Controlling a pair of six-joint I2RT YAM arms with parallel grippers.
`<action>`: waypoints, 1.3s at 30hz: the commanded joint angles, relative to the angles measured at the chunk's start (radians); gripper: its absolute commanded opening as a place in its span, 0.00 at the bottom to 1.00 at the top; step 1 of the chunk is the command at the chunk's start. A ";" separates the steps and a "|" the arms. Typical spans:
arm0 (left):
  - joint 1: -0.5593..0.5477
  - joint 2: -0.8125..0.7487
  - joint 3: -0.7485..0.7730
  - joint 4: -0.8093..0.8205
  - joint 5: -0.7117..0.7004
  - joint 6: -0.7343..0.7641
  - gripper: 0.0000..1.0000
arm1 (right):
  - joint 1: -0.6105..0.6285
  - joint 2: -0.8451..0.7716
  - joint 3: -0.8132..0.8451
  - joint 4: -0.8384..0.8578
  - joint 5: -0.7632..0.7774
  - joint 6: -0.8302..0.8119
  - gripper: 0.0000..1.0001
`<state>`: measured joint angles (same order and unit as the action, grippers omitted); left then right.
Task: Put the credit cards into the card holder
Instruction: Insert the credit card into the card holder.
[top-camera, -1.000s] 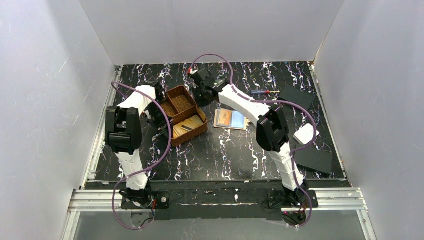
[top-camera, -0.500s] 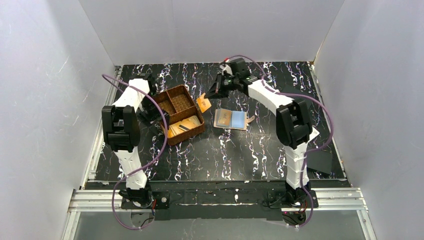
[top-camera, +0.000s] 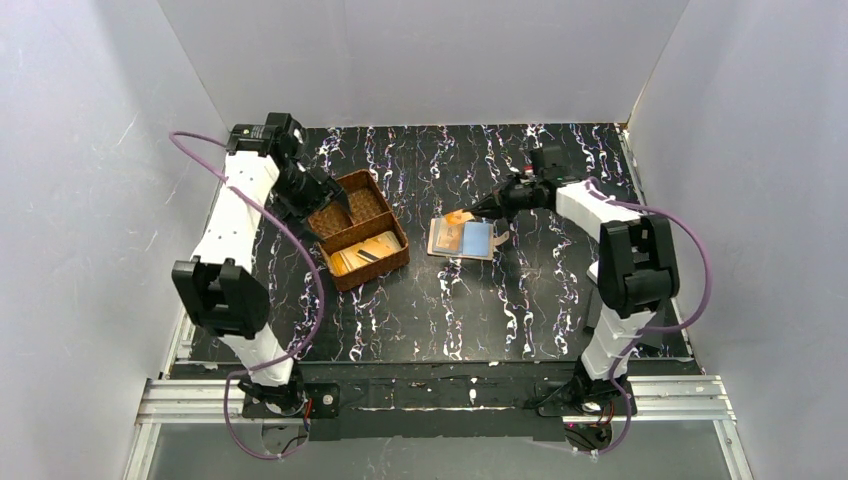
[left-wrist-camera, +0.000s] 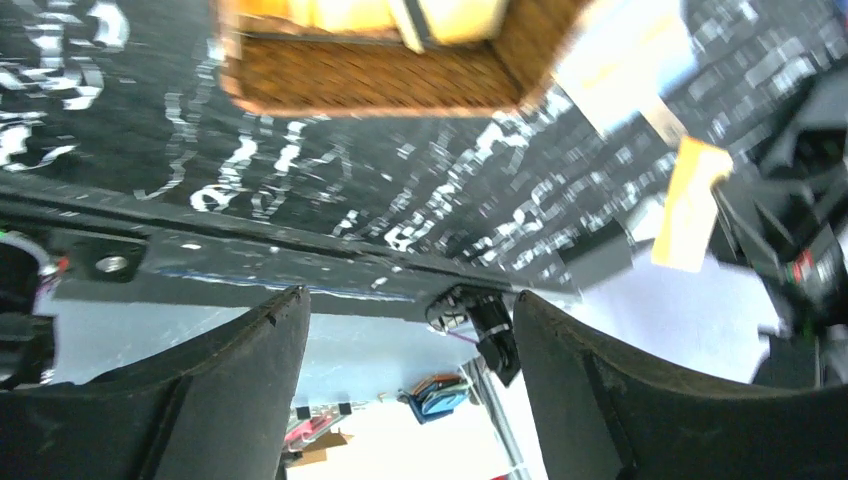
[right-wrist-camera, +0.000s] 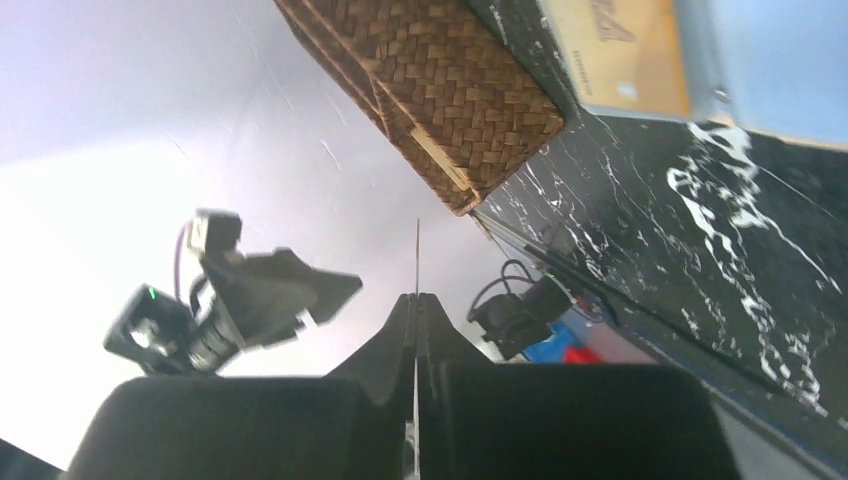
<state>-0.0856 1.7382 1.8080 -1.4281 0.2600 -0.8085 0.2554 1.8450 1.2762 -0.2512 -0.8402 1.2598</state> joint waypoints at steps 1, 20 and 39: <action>-0.112 -0.073 0.010 0.144 0.185 -0.006 0.74 | -0.067 -0.098 -0.012 -0.164 0.046 0.020 0.01; -0.498 0.239 0.151 0.626 0.216 0.061 0.60 | -0.142 -0.079 -0.071 0.071 0.167 -0.683 0.01; -0.469 0.086 -0.216 1.288 0.467 -0.291 0.61 | -0.156 -0.206 -0.370 1.175 0.037 0.237 0.01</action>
<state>-0.5644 1.9438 1.6119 -0.3012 0.7097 -0.9997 0.1047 1.7195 0.9413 0.5495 -0.8135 1.2320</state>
